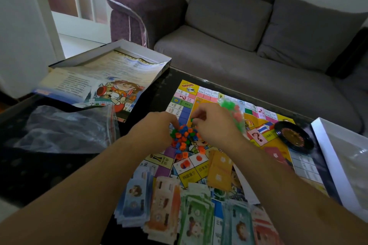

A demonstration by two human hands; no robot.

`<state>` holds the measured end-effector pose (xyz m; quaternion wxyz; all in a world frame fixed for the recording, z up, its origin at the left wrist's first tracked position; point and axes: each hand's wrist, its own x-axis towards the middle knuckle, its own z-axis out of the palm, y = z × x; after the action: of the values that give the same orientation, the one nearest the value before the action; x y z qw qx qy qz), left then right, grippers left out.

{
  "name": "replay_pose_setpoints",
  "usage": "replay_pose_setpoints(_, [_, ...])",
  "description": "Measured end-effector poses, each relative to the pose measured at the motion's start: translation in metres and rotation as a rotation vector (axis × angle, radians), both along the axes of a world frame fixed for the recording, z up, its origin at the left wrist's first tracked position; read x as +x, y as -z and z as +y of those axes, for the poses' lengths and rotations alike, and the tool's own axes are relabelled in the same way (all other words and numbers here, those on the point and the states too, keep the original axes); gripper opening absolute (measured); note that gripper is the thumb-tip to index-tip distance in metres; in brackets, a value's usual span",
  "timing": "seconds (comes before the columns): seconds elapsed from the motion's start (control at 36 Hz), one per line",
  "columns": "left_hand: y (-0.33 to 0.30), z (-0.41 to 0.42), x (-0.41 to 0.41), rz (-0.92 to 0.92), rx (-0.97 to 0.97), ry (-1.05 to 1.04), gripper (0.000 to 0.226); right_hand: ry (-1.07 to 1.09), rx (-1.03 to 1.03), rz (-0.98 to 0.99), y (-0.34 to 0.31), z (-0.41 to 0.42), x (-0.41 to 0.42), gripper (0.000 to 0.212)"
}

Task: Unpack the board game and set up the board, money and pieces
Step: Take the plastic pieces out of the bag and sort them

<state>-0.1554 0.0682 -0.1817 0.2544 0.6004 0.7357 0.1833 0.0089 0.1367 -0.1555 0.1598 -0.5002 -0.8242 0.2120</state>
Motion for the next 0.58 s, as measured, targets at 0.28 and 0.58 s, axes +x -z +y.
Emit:
replay_pose_setpoints(0.28, [0.005, -0.005, -0.001, 0.029, 0.066, 0.028, 0.026, -0.04, -0.058, 0.061, -0.018, -0.055, 0.072, 0.02])
replay_pose_setpoints(0.58, [0.006, -0.007, 0.001, -0.019, 0.019, 0.049, 0.021, 0.069, -0.047, 0.155, -0.012, -0.09, 0.134, 0.022])
